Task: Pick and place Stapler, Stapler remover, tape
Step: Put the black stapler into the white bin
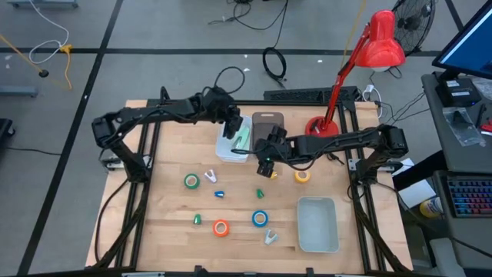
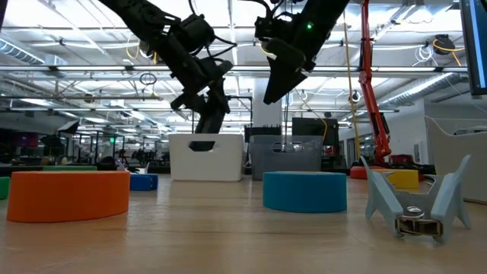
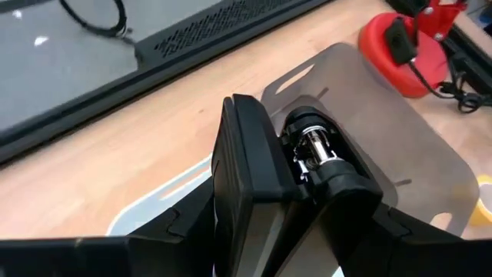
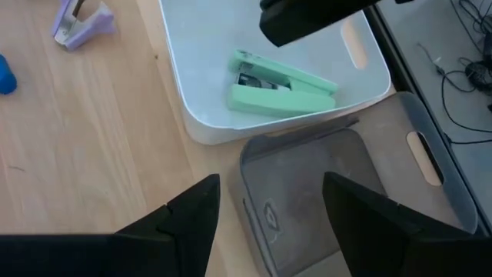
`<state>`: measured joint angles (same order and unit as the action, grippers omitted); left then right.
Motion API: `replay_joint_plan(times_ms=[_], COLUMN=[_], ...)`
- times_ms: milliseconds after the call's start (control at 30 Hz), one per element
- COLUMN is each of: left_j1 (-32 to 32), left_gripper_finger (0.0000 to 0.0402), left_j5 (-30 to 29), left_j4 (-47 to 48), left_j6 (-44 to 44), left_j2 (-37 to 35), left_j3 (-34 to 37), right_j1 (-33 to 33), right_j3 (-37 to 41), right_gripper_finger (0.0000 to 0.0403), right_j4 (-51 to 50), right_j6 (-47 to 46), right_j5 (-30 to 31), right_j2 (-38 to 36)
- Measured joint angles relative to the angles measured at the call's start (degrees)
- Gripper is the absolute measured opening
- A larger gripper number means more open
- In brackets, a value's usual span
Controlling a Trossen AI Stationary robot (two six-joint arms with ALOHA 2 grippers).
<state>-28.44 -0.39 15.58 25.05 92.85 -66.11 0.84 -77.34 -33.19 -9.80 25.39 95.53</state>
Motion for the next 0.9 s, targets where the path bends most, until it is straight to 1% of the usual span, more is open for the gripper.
replay_joint_plan(times_ms=[100, 167, 500, 767, 900], left_j1=[0.0, -0.13, 0.06, -0.86, -1.5], left_gripper_finger=[0.0202, 0.0202, 0.0202, 0.0201, 0.0201], left_j5=[-0.09, -0.09, 0.51, 4.09, 4.68], left_j4=[0.84, 3.48, 2.44, 2.82, 3.23], left_j6=[2.02, 3.29, 7.14, 10.84, 11.85], left_j2=[1.06, 1.78, 5.5, 6.33, 6.33], left_j3=[-0.13, 0.05, 0.0, 0.0, 0.0], right_j1=[0.0, 0.0, 0.0, 0.0, 0.0], right_j3=[0.0, 0.0, 0.0, 0.0, 0.0], right_gripper_finger=[0.0226, 0.0225, 0.0224, 0.0225, 0.0226], right_j4=[0.17, 0.17, 0.45, 1.61, 1.7], right_j6=[0.0, 0.0, 0.09, 0.4, 0.42], right_j5=[0.0, -0.03, -0.17, -0.16, -0.17], right_j2=[0.0, 0.0, 0.0, 0.02, 0.02])
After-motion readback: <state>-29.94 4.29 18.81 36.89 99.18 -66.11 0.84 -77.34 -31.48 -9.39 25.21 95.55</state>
